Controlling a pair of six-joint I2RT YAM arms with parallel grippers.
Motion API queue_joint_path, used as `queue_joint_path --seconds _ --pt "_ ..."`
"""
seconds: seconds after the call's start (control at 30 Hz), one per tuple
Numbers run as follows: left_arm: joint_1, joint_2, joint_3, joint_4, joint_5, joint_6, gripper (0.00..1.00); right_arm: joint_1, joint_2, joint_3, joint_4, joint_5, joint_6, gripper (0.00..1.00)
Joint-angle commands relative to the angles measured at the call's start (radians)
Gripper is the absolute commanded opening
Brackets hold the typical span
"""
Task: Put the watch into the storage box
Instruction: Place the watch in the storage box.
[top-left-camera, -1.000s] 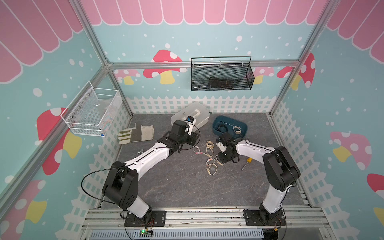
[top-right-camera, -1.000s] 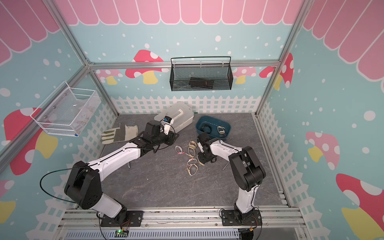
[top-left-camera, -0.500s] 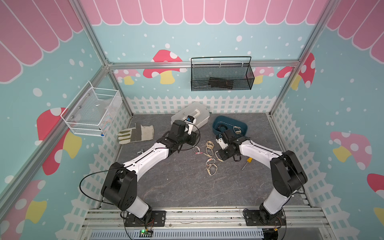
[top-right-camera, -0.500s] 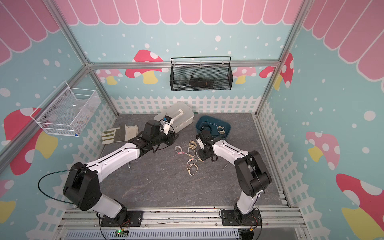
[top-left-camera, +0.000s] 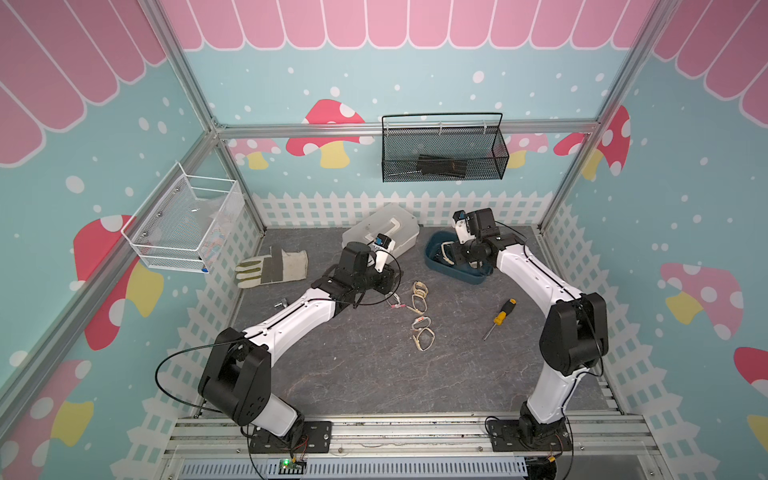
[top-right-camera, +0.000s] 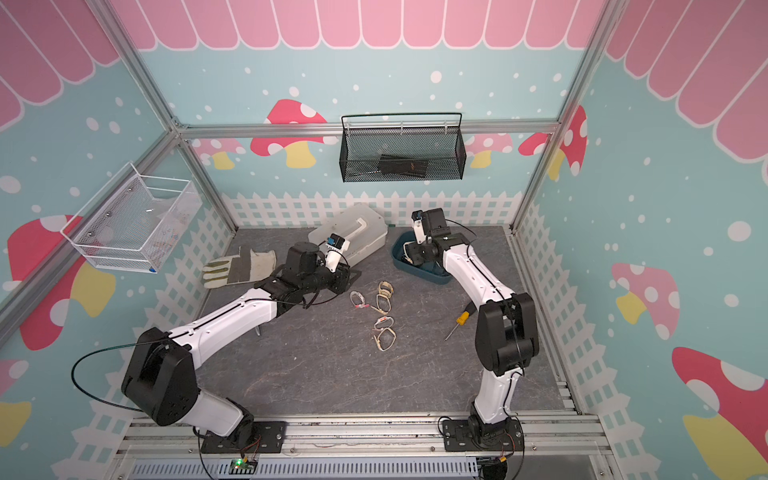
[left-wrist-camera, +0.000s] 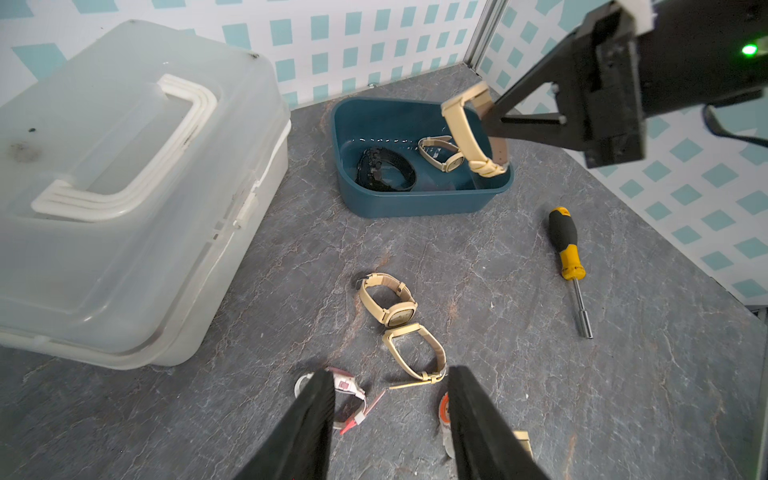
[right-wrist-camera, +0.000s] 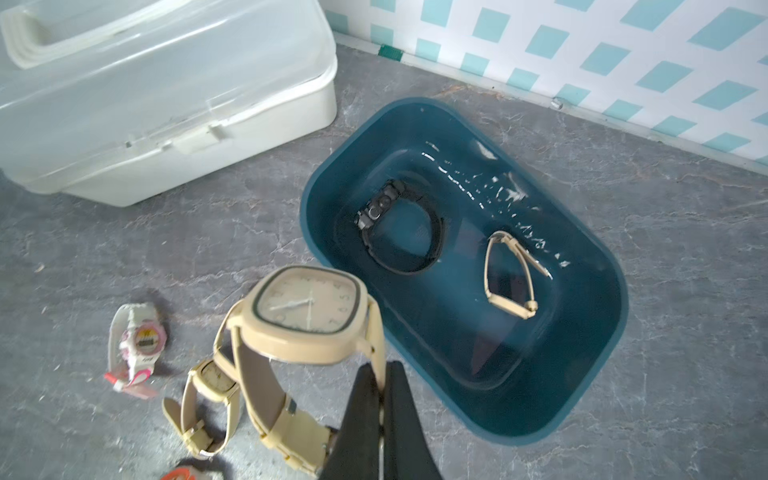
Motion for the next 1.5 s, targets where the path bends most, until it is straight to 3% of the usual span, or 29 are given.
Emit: queue_joint_path --seconds 0.0,0.23,0.53,0.97,1.47 --pt "0.002 -0.032 -0.019 0.022 0.022 0.026 0.48 -0.014 0.082 0.077 -0.055 0.045 0.008 0.0" --pt "0.001 -0.054 -0.034 0.022 0.02 0.032 0.48 -0.026 0.194 0.198 -0.068 0.123 -0.021 0.0" --pt "0.002 -0.073 -0.053 0.02 0.002 0.035 0.48 -0.056 0.269 0.241 -0.087 0.196 -0.048 0.0" --pt "0.001 -0.077 -0.059 0.02 -0.01 0.036 0.48 -0.094 0.349 0.243 -0.086 0.198 -0.062 0.0" --pt "0.002 -0.089 -0.068 0.017 -0.021 0.044 0.48 -0.106 0.457 0.357 -0.145 0.187 -0.094 0.0"
